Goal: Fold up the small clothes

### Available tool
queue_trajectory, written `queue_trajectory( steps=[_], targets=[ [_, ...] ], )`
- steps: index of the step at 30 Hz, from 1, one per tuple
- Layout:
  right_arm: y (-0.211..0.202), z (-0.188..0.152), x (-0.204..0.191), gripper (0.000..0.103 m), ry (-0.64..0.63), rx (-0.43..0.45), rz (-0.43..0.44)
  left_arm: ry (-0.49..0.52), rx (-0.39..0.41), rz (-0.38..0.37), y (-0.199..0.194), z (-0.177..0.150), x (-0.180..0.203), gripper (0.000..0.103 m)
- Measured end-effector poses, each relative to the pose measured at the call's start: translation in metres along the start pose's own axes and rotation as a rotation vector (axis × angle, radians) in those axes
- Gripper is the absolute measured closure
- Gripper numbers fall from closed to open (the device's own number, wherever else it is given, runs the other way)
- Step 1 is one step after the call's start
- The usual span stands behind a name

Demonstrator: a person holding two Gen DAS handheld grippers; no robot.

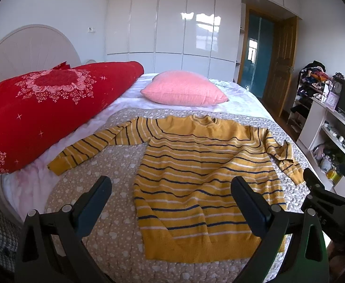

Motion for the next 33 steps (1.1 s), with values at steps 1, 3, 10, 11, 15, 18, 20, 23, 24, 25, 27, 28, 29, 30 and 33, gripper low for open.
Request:
queue_trajectory(
  steps=[1,3,10,11,15,18,20,23,24,25,27,28,29,30,33],
  targets=[
    [-0.001,0.000,0.000,0.008,-0.010,0.007,-0.011,0.002,-0.002,-0.002,0.001,0.000,0.001,0.002],
    [-0.002,0.000,0.000,0.008,-0.020,0.013,-0.021,0.008,-0.005,-0.005,0.001,-0.001,0.004,0.002],
    [-0.001,0.002,0.001,0.008,-0.021,0.011,-0.030,0.022,-0.009,-0.008,0.002,-0.001,0.011,0.002],
    [-0.001,0.002,0.002,0.008,-0.019,0.009,-0.031,0.021,-0.010,-0.008,0.002,-0.002,0.011,0.002],
    [0.002,0.001,0.003,0.008,-0.015,-0.002,-0.036,0.012,-0.022,-0.007,0.005,-0.004,0.012,0.002],
    [0.004,-0.001,0.003,0.008,-0.018,-0.011,-0.036,0.000,-0.039,-0.008,0.010,-0.007,0.010,0.002],
    [0.005,-0.001,0.002,0.008,-0.020,-0.014,-0.034,-0.006,-0.048,-0.007,0.013,-0.008,0.007,0.002],
    [0.006,-0.002,0.002,0.008,-0.020,-0.020,-0.033,-0.011,-0.060,-0.004,0.018,-0.010,0.004,0.002],
    [0.007,-0.003,0.003,0.008,-0.020,-0.023,-0.033,-0.014,-0.067,-0.006,0.020,-0.012,0.002,0.002],
    [0.008,-0.003,0.003,0.008,-0.019,-0.026,-0.031,-0.019,-0.074,-0.011,0.023,-0.013,0.000,0.002],
    [0.011,-0.005,0.003,0.008,-0.018,-0.034,-0.027,-0.037,-0.097,-0.023,0.031,-0.018,-0.007,0.002],
    [0.014,-0.006,0.004,0.008,-0.016,-0.047,-0.018,-0.046,-0.108,-0.023,0.036,-0.021,-0.012,0.002],
    [0.019,-0.009,0.006,0.008,-0.009,-0.065,-0.005,-0.056,-0.123,-0.017,0.041,-0.026,-0.018,0.002],
    [0.025,-0.012,0.010,0.008,0.003,-0.090,0.009,-0.064,-0.139,-0.001,0.048,-0.033,-0.026,0.002],
    [0.051,-0.029,0.027,0.008,0.071,-0.198,0.050,-0.079,-0.192,0.026,0.071,-0.054,-0.049,0.002]
  ],
)
Point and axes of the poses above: each gripper's, at about its wrist camera, not at the fingertips, and y roughly the way its jaws point, x to its right, z to its top, the point moved 4 cm from there along y, roughly the way its jaws point, and after that the axes turned 11 degrees about y, right-handed, at the moved point
